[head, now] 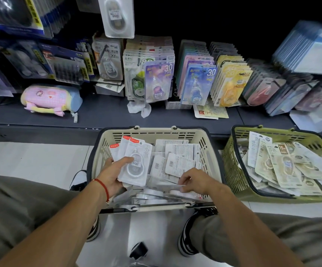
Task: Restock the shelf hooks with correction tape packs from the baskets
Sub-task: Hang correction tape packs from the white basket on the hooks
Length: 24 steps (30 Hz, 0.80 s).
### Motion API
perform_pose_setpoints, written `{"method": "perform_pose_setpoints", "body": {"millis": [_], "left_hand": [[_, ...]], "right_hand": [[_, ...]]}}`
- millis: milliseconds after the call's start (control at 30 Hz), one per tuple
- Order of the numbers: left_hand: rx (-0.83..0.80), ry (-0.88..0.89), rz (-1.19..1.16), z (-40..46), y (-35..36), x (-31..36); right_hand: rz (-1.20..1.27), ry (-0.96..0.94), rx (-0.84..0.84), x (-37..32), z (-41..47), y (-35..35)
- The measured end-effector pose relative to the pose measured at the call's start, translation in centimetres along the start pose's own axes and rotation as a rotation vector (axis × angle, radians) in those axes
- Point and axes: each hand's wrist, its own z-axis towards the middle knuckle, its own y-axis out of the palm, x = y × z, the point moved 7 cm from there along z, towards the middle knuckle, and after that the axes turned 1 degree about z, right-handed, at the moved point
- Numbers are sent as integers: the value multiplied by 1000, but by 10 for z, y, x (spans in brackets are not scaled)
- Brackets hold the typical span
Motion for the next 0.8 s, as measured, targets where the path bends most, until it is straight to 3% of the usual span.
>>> {"method": "perform_pose_setpoints", "body": {"millis": [167,300,400,567,633,733,800], "left_hand": [[72,198,123,-6,3,13],[46,455,457,-17,27,34],[-50,579,579,-28,49,44],[-159,595,555,-39,60,58],[-184,589,504,-41,59,66],[-196,573,392,-39,54,80],[-214,557,290,-40,55,93]], "right_hand": [[17,-84,318,-29,-12,-45],[107,-220,508,-74,-27,-80],[309,-319,473,-102,-31,-87],[797,-142,322,-118,-31,-89],[971,-168,193,-123,-34,-94],[1009,-306,45,-138,-42,-107],[943,-332,108,-147,-44,-122]]}}
